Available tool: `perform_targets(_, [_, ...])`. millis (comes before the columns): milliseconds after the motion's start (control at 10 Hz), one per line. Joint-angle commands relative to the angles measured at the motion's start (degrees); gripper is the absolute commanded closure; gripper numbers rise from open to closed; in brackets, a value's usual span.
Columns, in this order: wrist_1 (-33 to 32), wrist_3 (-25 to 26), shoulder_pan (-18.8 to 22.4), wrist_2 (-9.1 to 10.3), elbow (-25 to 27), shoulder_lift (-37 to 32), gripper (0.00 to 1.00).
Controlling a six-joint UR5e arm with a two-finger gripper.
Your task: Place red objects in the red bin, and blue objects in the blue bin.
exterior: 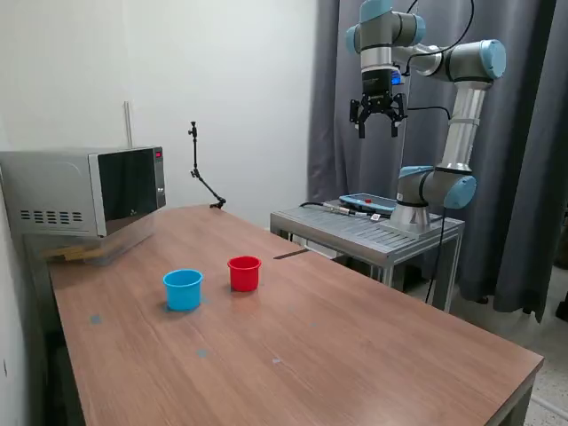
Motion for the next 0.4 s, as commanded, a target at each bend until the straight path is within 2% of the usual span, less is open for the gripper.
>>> perform_targets(0, [-5.21, 0.1, 2.04, -1.09, 1.61, -0.62, 0.0])
perform_targets(300, [-7.78, 0.1, 2.66, -1.09, 3.29, -2.03, 0.0])
